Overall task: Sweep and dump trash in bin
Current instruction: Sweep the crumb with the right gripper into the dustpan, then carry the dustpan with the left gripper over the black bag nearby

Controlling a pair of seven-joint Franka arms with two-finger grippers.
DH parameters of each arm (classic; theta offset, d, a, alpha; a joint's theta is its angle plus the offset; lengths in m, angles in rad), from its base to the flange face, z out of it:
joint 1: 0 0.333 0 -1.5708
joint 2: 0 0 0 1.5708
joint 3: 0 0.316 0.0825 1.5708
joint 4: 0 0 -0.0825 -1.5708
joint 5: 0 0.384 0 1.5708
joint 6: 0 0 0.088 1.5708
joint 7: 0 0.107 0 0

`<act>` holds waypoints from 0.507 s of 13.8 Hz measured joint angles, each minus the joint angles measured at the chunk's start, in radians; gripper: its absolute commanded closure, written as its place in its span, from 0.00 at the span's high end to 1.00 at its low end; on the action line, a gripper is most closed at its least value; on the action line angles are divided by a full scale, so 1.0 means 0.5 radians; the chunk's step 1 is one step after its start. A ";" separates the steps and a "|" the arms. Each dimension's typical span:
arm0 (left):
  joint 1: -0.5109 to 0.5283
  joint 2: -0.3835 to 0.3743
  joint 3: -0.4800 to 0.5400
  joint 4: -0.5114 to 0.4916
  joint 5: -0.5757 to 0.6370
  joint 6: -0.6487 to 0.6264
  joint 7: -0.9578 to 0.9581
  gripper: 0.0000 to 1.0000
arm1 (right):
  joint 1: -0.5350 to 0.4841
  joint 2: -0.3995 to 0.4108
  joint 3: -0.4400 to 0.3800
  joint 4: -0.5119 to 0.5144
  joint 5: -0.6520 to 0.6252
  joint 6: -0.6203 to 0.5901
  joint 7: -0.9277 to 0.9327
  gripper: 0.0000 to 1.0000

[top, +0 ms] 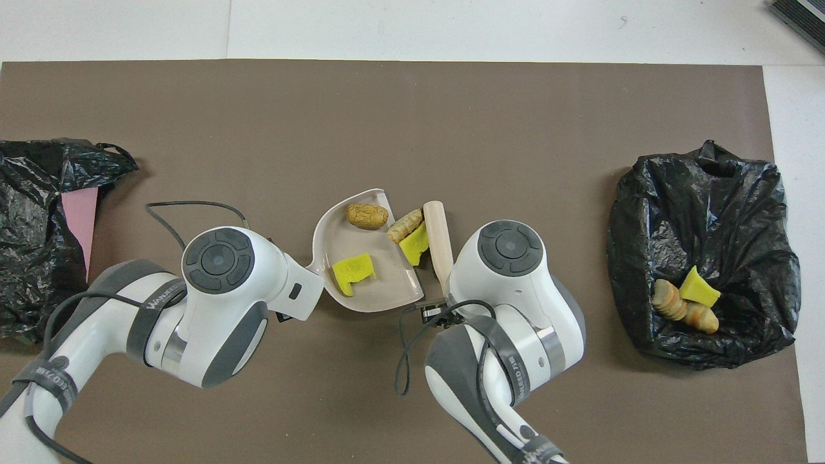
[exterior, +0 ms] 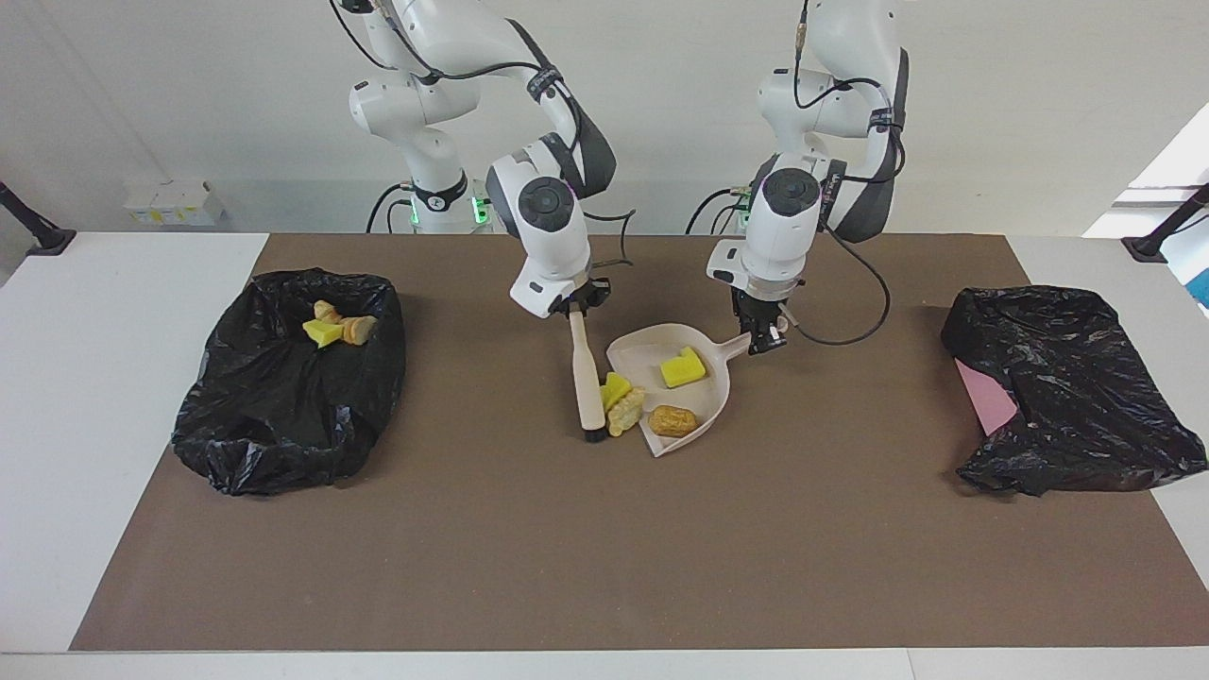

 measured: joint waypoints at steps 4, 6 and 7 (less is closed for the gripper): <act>-0.038 0.001 -0.002 -0.014 0.000 0.021 -0.027 0.00 | 0.146 -0.005 0.002 0.008 0.126 0.002 0.002 0.00; -0.047 0.004 -0.001 -0.018 0.000 0.040 -0.030 0.00 | 0.165 -0.025 0.002 0.011 0.127 -0.054 0.004 0.00; -0.047 0.005 0.000 -0.019 0.000 0.041 -0.030 0.00 | 0.165 -0.046 0.002 0.015 0.127 -0.100 0.004 0.00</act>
